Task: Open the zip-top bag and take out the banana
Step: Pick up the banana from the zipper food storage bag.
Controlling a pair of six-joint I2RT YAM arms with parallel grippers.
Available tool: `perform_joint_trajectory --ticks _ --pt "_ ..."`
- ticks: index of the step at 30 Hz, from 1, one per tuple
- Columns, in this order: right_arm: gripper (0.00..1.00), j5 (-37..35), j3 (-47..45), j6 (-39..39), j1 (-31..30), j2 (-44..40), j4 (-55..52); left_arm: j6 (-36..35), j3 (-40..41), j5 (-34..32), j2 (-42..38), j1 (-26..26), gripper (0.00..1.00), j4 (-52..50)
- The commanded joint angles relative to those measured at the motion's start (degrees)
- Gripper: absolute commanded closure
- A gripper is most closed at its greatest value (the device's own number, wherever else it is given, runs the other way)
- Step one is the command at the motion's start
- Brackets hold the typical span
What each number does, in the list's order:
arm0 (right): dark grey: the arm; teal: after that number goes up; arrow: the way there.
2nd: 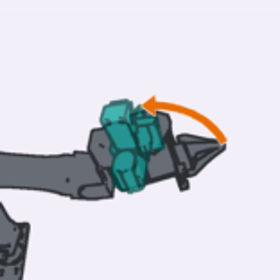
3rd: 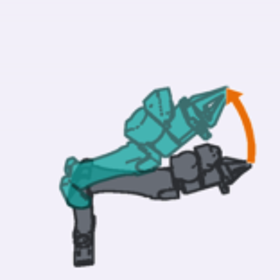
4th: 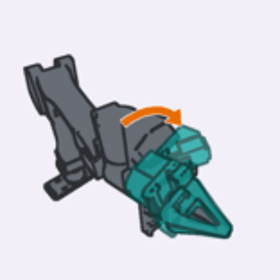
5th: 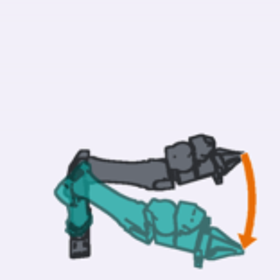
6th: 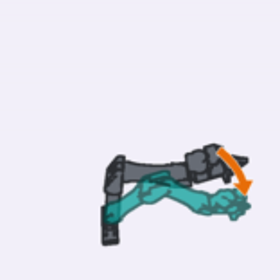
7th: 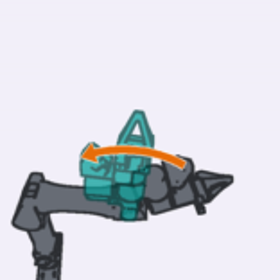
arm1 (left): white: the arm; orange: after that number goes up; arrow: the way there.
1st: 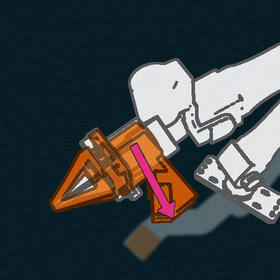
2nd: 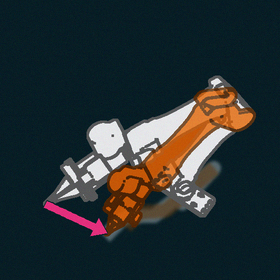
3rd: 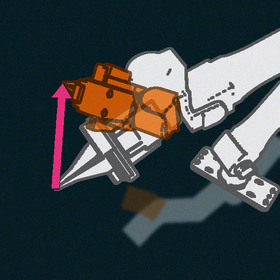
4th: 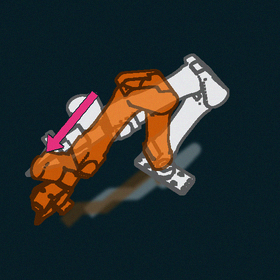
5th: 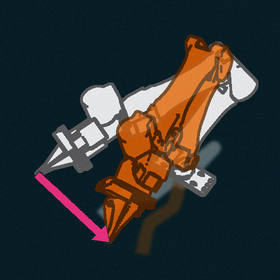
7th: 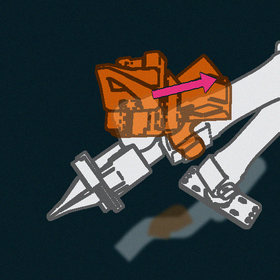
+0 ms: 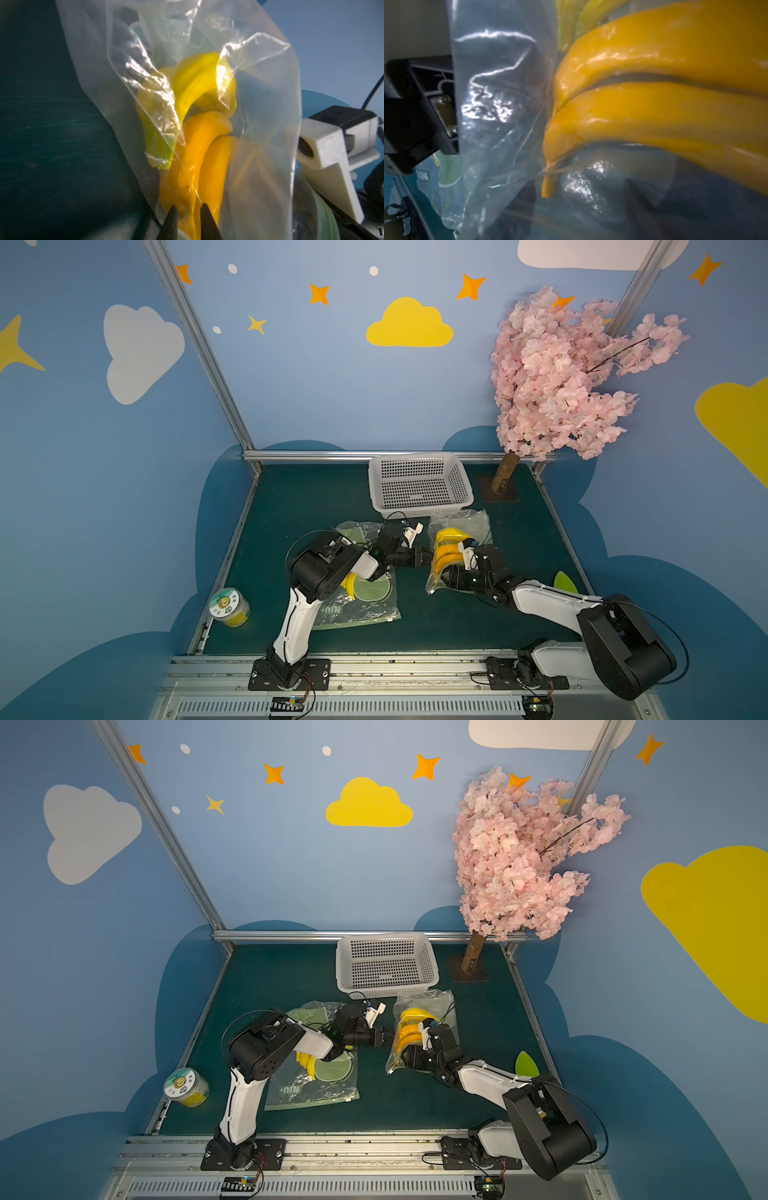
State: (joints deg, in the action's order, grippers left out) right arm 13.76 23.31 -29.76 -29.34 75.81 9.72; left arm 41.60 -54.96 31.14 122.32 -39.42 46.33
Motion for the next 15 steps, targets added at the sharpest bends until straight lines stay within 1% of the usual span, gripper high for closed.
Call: perform_joint_trajectory --ticks 1,4,7,9,13,15 --pt "0.34 -0.2 1.9 -2.2 -1.5 1.2 0.8 -0.5 -0.1 0.4 -0.4 -1.2 0.82 -0.4" --pt "0.33 -2.0 3.0 -3.1 -2.9 2.7 -1.2 -0.4 -0.5 0.2 0.1 -1.8 0.82 -0.4" --pt "0.33 -1.3 3.4 -4.4 -3.5 4.2 0.0 -0.3 -0.4 -0.3 0.2 -1.9 0.84 -0.7" --pt "0.34 -2.1 4.9 -4.3 -4.4 5.3 -2.6 -0.3 0.2 -0.9 -0.1 -2.0 0.85 -0.6" --pt "0.41 -5.0 9.5 -3.1 -6.4 9.5 -11.4 -0.6 0.7 -1.5 -0.4 -2.0 0.85 -0.6" --pt "0.47 -6.5 11.6 -2.9 -6.8 12.0 -15.5 -0.5 0.7 -1.6 -0.4 -2.0 0.85 -0.6"
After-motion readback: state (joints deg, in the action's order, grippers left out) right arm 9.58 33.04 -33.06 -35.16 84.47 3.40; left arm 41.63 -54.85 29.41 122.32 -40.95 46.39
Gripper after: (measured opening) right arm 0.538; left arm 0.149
